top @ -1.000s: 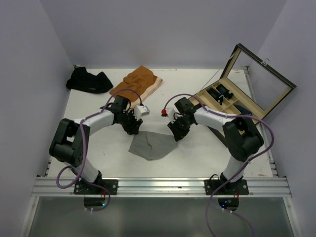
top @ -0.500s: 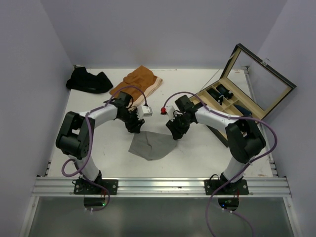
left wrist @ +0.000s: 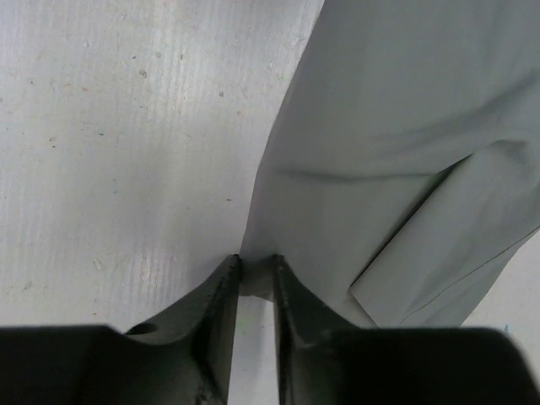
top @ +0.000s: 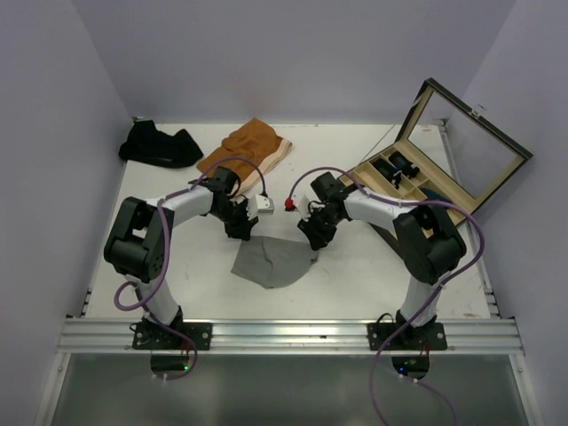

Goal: Roll the underwear
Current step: Fold the underwear

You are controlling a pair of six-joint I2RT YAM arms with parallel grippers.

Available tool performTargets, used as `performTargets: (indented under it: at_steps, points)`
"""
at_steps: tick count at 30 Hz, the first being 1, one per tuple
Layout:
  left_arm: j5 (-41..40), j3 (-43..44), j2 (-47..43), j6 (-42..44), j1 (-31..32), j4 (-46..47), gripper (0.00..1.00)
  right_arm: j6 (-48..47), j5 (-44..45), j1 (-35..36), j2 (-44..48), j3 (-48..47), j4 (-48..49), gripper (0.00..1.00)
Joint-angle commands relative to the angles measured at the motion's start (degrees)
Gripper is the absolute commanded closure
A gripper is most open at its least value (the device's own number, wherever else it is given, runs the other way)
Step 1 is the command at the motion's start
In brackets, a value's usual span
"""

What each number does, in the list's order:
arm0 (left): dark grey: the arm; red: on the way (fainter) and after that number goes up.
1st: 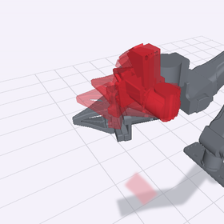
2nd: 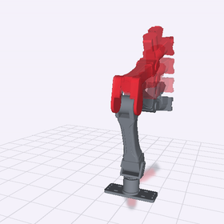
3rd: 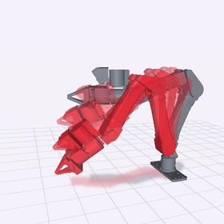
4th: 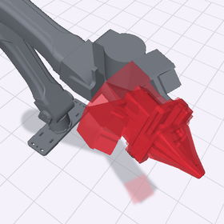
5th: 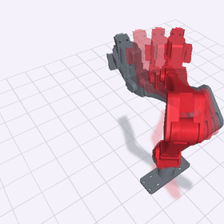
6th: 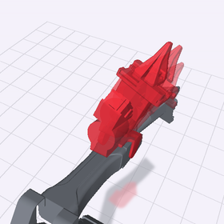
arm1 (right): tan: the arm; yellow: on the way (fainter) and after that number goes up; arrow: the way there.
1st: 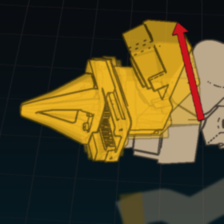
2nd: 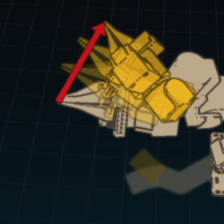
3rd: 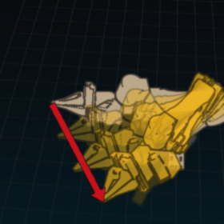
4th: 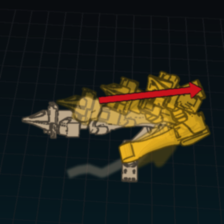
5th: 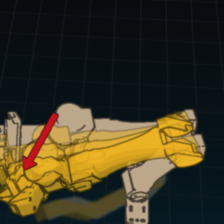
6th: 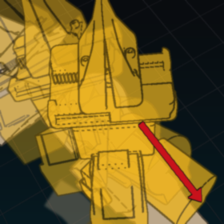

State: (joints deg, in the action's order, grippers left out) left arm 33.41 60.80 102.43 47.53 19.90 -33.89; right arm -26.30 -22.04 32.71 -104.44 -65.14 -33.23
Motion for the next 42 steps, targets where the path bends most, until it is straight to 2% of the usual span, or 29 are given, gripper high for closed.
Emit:
performTargets:
  at_steps: [1, 3, 7, 8, 17, 24, 28, 33, 37, 42]
  points:
    - [-1.1, -0.2, 1.2, 0.7, -0.5, 0.3, 0.78, -3.8, -2.2, 0.3, -1.4, -1.4, -0.7, 0.74]
    - [-1.3, -0.7, 1.3, 0.3, -0.6, 0.8, 0.83, -4.6, -2.1, 0.3, -1.8, -1.4, -1.0, 0.79]
    - [-1.2, -0.2, 1.5, -0.5, -0.7, 1.0, 1.00, -6.9, -3.3, 0.3, -2.2, -2.0, -2.3, 0.98]
    - [-0.7, 0.1, 1.6, -0.8, -0.9, 1.0, 1.00, -7.1, -3.6, 0.3, -1.9, -2.5, -2.5, 1.00]
    - [3.1, 7.0, 1.1, -2.8, -3.7, 0.4, 1.00, -7.4, -2.7, 0.0, -0.8, -8.4, -4.3, 1.00]
    - [4.6, 11.4, 0.8, -2.3, -4.7, -1.3, 1.00, -7.4, -2.5, -0.5, -0.9, -8.0, -5.1, 1.00]
    - [3.9, 9.8, -3.4, -3.7, -4.7, 2.4, 1.00, -6.3, -0.6, -1.4, 1.2, -8.4, -3.9, 1.00]
    - [-0.3, 10.5, -6.5, -5.4, -5.8, 9.1, 1.00, -4.6, -0.2, -4.8, 1.9, -15.6, -3.7, 1.00]
    - [-2.2, 14.8, -5.8, -5.3, -6.7, 11.9, 1.00, -6.4, -0.2, -5.3, 1.9, -23.4, -4.7, 1.00]
    - [-1.9, 17.3, -6.5, -4.0, -7.2, 12.9, 1.00, -8.2, -0.2, -5.3, 2.6, -27.3, -5.3, 1.00]
